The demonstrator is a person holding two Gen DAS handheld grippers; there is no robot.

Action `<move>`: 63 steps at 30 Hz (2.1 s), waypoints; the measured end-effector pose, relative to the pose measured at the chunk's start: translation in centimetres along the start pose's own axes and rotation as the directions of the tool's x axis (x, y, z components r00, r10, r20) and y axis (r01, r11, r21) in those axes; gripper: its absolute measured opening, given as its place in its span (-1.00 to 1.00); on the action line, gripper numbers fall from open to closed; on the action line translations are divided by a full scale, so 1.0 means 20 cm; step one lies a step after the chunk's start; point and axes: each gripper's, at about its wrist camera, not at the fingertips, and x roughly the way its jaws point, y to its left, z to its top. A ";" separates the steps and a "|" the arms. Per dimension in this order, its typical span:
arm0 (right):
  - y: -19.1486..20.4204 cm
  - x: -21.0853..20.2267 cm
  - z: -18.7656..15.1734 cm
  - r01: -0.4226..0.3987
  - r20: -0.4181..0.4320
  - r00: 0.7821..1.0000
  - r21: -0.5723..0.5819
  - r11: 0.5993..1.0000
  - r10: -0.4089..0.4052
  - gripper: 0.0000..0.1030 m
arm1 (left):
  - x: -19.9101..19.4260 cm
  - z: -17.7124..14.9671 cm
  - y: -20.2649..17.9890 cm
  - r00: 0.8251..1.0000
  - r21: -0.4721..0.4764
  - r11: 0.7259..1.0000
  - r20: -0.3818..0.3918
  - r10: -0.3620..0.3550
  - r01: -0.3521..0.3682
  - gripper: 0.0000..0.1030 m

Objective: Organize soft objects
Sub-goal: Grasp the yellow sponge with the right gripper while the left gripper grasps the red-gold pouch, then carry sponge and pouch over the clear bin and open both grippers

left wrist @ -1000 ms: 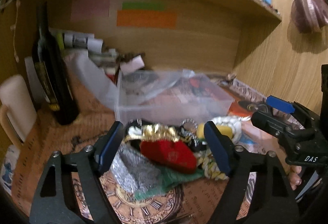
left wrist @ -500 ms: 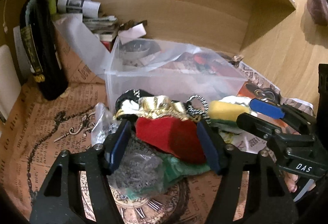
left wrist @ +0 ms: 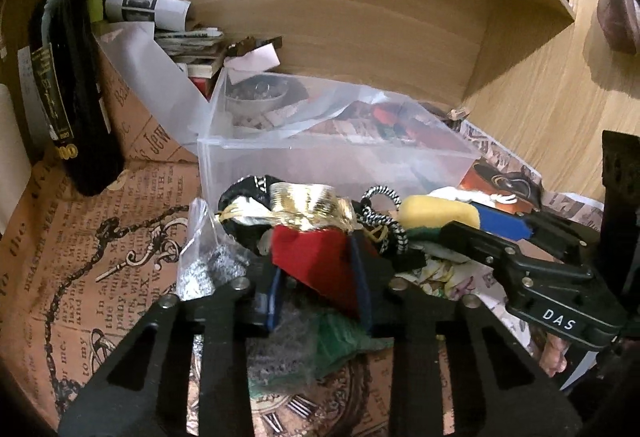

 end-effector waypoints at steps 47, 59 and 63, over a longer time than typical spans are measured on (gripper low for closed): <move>-0.27 0.20 0.45 0.104 0.025 0.994 -0.003 0.995 -0.104 -0.32 | 0.37 0.61 0.08 0.994 0.105 0.992 -0.071 0.084 -0.076 -0.56; -0.27 0.30 0.43 0.093 -0.059 0.994 -0.006 0.996 -0.093 -0.20 | 0.52 0.59 0.06 0.981 0.148 0.986 -0.160 0.107 -0.083 -0.39; -0.27 0.27 0.43 0.103 -0.032 0.994 -0.005 0.995 -0.103 0.17 | 0.49 0.60 0.07 0.985 0.139 0.985 -0.129 0.116 -0.098 0.04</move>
